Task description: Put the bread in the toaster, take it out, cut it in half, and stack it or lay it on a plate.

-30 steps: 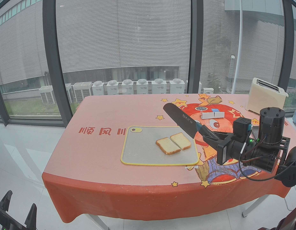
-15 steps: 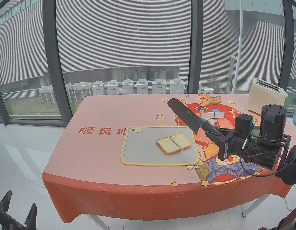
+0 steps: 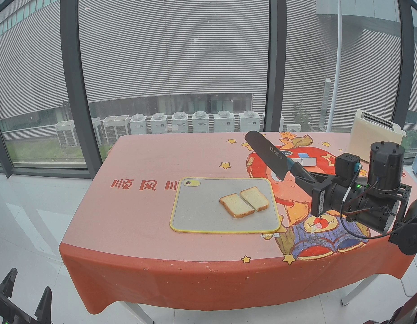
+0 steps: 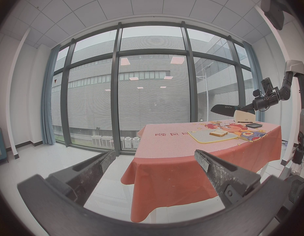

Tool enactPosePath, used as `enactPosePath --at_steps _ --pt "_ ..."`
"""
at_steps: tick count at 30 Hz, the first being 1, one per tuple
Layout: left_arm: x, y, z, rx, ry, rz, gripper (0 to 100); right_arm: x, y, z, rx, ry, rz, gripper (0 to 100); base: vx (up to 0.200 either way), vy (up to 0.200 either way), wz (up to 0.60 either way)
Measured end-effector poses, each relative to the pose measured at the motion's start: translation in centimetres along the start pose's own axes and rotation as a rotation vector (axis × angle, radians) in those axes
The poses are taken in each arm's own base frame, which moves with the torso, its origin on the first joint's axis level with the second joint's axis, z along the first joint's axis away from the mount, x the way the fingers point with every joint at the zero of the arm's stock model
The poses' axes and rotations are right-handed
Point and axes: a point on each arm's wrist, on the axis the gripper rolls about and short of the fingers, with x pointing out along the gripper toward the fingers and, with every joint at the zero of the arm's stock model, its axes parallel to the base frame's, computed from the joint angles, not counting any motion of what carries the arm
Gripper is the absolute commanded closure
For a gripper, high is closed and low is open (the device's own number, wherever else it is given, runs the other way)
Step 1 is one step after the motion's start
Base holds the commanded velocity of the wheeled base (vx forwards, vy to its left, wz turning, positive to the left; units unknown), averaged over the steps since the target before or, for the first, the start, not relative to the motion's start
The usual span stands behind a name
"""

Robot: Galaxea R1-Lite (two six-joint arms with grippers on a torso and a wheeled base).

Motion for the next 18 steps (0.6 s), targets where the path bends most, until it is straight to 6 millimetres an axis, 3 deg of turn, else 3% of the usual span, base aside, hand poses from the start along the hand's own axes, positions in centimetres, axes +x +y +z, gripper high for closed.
enactPosePath --at_steps 18 --pt "0.0 0.0 0.0 0.000 0.001 0.000 0 0.9 -1.2 0.3 0.015 -0.003 -0.082 100 0.000 0.000 0.00"
